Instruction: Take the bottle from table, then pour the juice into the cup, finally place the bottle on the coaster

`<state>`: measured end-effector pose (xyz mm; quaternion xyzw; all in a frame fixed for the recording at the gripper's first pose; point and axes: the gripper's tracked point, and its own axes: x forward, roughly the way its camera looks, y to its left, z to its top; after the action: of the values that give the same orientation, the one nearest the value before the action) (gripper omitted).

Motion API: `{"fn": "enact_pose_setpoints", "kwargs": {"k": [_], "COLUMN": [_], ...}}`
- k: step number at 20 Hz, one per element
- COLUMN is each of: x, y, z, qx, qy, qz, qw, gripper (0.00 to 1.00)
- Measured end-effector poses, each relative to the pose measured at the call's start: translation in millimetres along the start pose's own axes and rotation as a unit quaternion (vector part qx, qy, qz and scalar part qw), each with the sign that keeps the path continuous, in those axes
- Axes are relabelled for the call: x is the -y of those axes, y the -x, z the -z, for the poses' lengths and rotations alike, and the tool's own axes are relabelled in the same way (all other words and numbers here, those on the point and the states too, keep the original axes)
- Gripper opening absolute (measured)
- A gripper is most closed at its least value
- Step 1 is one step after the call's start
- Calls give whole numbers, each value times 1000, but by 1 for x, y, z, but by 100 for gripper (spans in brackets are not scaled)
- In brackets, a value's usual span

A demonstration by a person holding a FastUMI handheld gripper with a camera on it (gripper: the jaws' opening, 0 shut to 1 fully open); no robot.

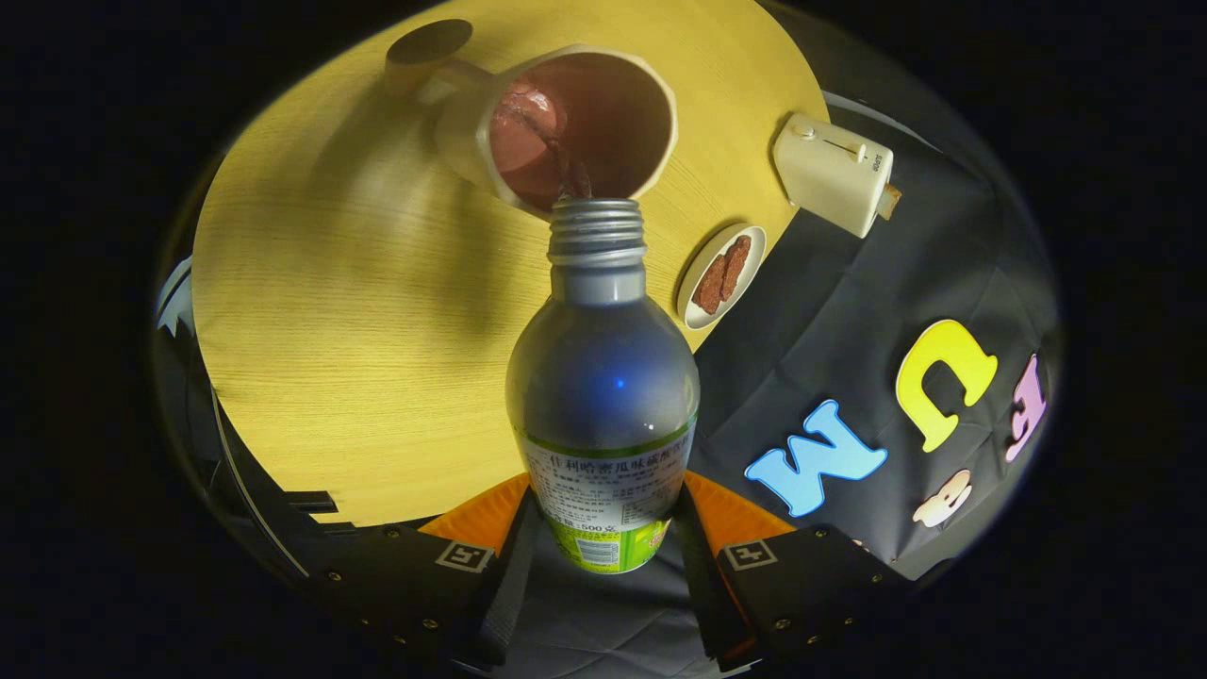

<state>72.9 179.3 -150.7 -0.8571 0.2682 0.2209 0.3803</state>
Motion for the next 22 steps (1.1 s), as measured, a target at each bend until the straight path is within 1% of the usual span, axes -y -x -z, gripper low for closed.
{"fn": "enact_pose_setpoints", "kwargs": {"k": [9,12,18,22], "x": [10,11,9,7], "y": [3,4,8,8], "z": [-4,-3,-4,-4], "qx": [-18,-24,-25,-20], "qy": [38,42,38,19], "qz": [-1,-3,-7,-13], "qw": [999,999,999,1000], "gripper": [74,74,74,74]}}
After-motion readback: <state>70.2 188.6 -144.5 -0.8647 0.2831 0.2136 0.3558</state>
